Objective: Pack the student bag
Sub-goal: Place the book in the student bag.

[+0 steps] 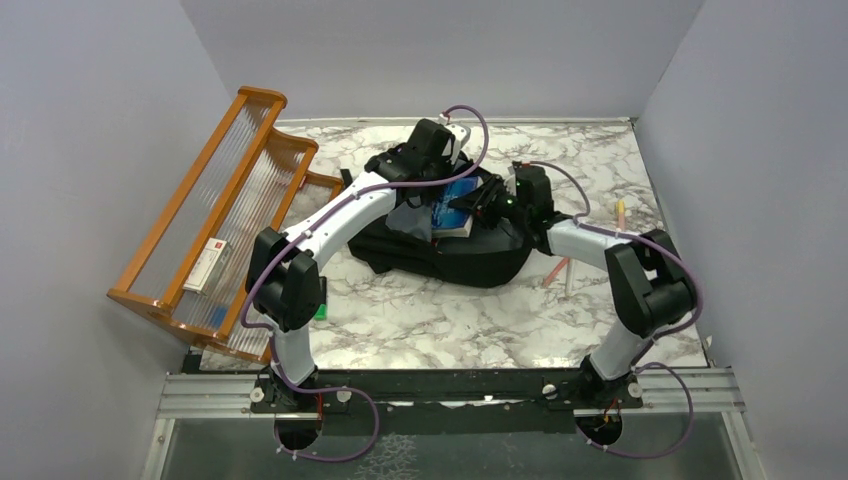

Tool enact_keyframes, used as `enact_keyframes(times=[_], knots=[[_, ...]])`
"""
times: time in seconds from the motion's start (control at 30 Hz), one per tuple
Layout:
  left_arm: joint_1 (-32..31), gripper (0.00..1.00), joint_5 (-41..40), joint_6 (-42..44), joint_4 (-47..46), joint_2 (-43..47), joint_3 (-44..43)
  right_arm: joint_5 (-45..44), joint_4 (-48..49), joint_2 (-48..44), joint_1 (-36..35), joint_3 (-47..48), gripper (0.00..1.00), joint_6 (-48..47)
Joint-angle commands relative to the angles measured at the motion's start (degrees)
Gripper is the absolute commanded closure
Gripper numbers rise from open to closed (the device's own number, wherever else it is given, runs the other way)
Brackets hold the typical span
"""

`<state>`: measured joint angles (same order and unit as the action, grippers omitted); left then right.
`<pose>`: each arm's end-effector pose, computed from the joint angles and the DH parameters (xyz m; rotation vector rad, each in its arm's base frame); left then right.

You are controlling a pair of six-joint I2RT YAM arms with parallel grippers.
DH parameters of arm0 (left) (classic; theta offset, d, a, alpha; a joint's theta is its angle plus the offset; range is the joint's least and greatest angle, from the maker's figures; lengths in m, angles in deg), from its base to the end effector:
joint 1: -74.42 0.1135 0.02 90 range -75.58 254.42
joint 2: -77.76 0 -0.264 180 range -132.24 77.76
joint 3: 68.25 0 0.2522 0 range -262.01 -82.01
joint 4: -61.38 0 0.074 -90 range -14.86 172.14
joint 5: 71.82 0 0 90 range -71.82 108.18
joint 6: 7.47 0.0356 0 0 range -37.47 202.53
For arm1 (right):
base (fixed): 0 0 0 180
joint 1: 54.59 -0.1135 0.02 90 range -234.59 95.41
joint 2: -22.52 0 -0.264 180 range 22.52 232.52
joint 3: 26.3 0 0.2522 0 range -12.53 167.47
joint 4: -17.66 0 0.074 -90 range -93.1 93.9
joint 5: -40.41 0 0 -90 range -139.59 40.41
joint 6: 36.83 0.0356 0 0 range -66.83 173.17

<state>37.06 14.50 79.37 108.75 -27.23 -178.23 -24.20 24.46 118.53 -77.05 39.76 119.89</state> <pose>0.3356 -0.2533 0.3166 0.6523 2.2324 -0.2852 0.3304 0.1531 0.2084 0.5287 2.1733 1.3800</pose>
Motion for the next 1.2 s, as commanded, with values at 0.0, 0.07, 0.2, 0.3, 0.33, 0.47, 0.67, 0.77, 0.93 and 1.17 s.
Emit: enact_keyframes(times=[0.0, 0.07, 0.2, 0.3, 0.33, 0.47, 0.67, 0.77, 0.93, 1.17], knots=[[-0.5, 1.0, 3.6, -1.3, -1.8, 2.3, -3.2, -2.1, 18.7, 2.7, -2.7, 3.0, 1.0, 3.9], [-0.5, 1.0, 3.7, -1.5, -1.7, 2.2, -3.2, -4.1, 19.5, 4.7, -3.7, 3.9, 1.0, 3.4], [-0.7, 1.0, 5.3, -1.7, -1.7, 2.2, -3.4, -7.3, 19.7, 8.5, -5.8, 6.2, 1.0, 2.6], [-0.8, 1.0, 5.8, -1.8, -1.6, 1.9, -3.6, -9.7, 19.5, 10.8, -7.6, 7.7, 1.0, 2.0], [-0.9, 1.0, 5.9, -1.8, -1.6, 1.9, -3.6, -10.5, 19.6, 11.5, -8.0, 8.0, 1.0, 1.8], [-1.0, 1.0, 6.5, -1.9, -1.4, 1.9, -3.5, -12.5, 19.4, 14.7, -9.7, 9.9, 1.0, 1.4], [-1.4, 1.0, 6.5, -2.3, -1.4, 2.3, -2.7, -14.8, 16.7, 19.7, -11.3, 13.3, 0.98, -2.2], [-1.5, 1.0, 6.3, -2.4, -1.5, 2.3, -2.4, -15.8, 13.9, 21.2, -11.7, 14.5, 0.87, -5.0], [-1.5, 1.0, 5.9, -2.1, -1.5, 2.0, -1.9, -16.7, 12.1, 20.9, -11.7, 13.6, 0.61, -6.9], [-1.5, 1.0, 5.3, -1.8, -1.4, 1.4, -1.8, -16.3, 6.8, 19.9, -11.7, 15.8, 0.46, -11.2]])
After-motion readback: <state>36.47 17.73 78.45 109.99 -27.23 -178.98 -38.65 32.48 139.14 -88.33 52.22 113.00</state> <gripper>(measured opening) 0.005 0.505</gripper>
